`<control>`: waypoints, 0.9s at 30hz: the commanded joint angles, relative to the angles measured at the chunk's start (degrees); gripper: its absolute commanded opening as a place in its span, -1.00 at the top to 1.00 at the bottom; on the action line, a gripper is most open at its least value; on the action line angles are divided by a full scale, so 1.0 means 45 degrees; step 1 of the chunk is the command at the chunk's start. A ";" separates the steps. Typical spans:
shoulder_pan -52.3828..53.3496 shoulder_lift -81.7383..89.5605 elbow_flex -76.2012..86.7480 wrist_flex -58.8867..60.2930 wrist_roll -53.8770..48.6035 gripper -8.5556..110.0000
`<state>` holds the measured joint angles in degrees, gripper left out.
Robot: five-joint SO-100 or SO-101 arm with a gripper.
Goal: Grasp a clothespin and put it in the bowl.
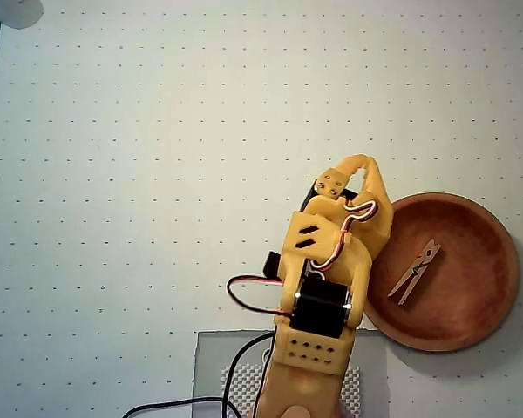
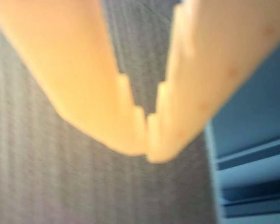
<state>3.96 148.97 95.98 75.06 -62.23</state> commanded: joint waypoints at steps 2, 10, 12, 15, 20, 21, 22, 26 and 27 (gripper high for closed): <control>-0.1758 0.1660 -0.0078 -0.1875 0.5664 0.90; -0.0430 0.4766 0.4746 -0.7539 1.1055 0.90; -0.0293 0.5625 0.6484 -0.9004 1.1582 0.90; -0.0352 0.7031 0.9199 -1.0977 1.1992 0.90; -0.0332 0.9180 1.3066 -1.2734 1.2539 0.90; -0.0352 0.9492 1.3652 -1.2832 1.2637 0.90; -0.0352 0.9785 1.4199 -1.2832 1.2715 0.90; -0.0273 1.0703 1.6270 -1.2969 1.3398 0.90; -0.0273 1.0762 1.6641 -1.2969 1.3613 0.90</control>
<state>2.37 196.26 169.01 18.37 -3.08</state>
